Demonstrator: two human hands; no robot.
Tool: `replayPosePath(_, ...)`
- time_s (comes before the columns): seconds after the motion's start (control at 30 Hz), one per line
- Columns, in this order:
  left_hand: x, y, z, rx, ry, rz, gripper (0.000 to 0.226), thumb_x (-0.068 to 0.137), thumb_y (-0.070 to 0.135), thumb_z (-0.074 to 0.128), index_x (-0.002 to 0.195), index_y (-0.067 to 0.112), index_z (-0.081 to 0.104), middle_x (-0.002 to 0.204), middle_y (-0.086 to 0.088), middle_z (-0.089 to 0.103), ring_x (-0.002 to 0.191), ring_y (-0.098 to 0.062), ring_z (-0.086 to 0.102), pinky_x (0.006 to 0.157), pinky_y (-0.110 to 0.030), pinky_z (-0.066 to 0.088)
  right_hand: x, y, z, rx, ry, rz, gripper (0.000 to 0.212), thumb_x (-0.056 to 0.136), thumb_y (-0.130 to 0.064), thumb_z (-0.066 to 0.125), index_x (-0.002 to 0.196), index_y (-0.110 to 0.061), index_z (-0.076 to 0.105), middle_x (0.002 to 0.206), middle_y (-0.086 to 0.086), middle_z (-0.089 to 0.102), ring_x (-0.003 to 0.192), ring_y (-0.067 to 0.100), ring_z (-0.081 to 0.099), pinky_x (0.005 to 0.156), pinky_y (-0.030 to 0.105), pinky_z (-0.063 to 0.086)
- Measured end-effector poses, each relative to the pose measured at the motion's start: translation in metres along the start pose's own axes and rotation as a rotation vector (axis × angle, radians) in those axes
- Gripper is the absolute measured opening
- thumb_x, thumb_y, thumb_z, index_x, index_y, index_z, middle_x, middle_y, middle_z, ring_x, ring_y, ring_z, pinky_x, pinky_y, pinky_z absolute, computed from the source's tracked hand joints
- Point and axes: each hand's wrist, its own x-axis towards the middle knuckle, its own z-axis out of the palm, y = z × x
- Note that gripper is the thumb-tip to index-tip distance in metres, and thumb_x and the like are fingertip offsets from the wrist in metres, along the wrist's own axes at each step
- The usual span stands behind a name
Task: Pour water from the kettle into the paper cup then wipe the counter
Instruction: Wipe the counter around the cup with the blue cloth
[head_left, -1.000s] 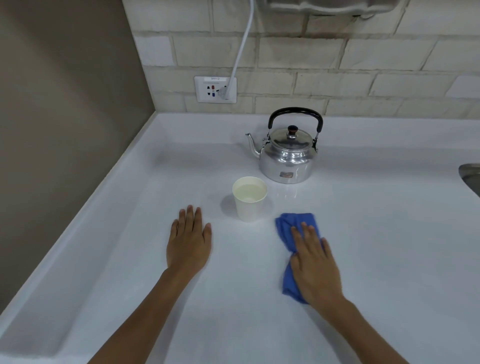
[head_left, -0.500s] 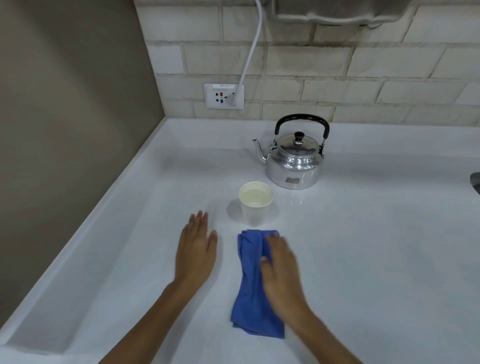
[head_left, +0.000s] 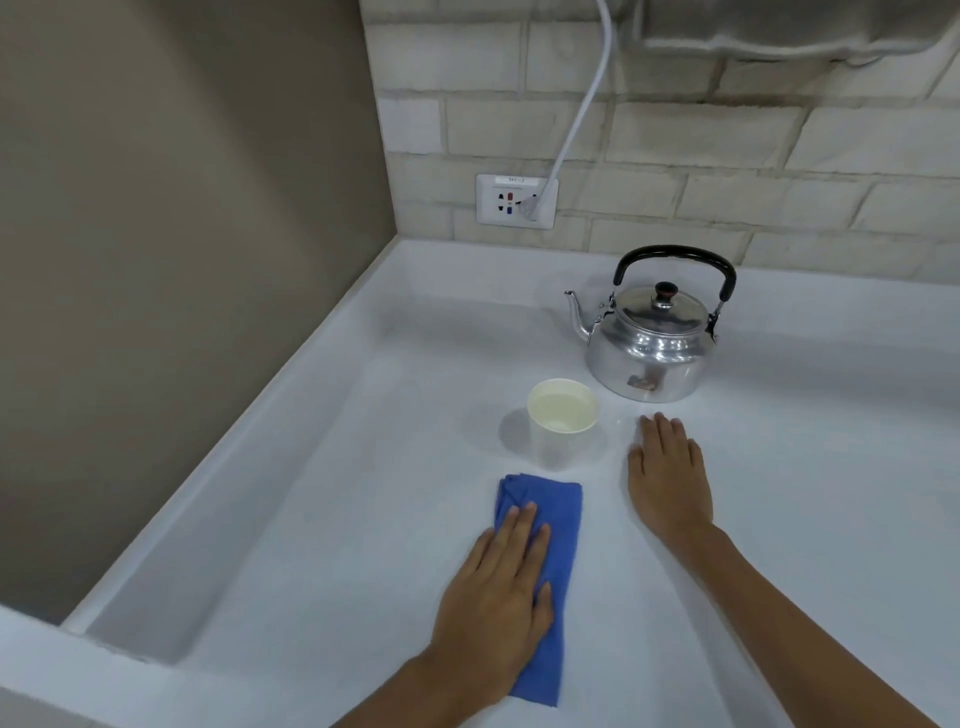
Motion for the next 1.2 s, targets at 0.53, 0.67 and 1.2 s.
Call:
replayPosePath(0.53,0.084,-0.079,0.018,-0.177,0.094,-0.170,0.051,0.099,0.036,0.022,0.146,0.021,0.012,0.157,0.000,0.010,0.145,-0.019,0.003,0.117,-0.030,0.003,0.001,0.000,0.009,-0.061,-0.105,-0.006,0.054,0.097,-0.034,0.010,0.146,-0.013,-0.002,0.159,0.004,0.000,0.145,0.018,-0.002,0.120,0.042,0.004)
replayPosePath(0.67,0.080,-0.103,0.021,-0.191,0.078,-0.123,0.049,0.099,0.035,0.021,0.145,0.026,0.009,0.157,0.007,0.007,0.144,-0.011,0.003,0.116,-0.026,0.006,0.000,0.000,0.009,-0.060,-0.102,-0.010,0.055,0.097,-0.035,0.011,0.146,-0.013,-0.002,0.159,0.003,-0.001,0.145,0.018,-0.002,0.120,0.041,0.003)
replayPosePath(1.2,0.172,-0.112,0.018,-0.228,0.039,0.004,0.049,0.099,0.034,0.025,0.146,0.022,0.014,0.157,0.002,0.010,0.145,-0.018,0.002,0.119,-0.034,0.006,0.002,0.001,0.012,-0.039,-0.079,-0.005,0.056,0.097,-0.036,0.010,0.145,-0.015,-0.005,0.159,0.002,-0.002,0.145,0.017,-0.005,0.120,0.041,0.001)
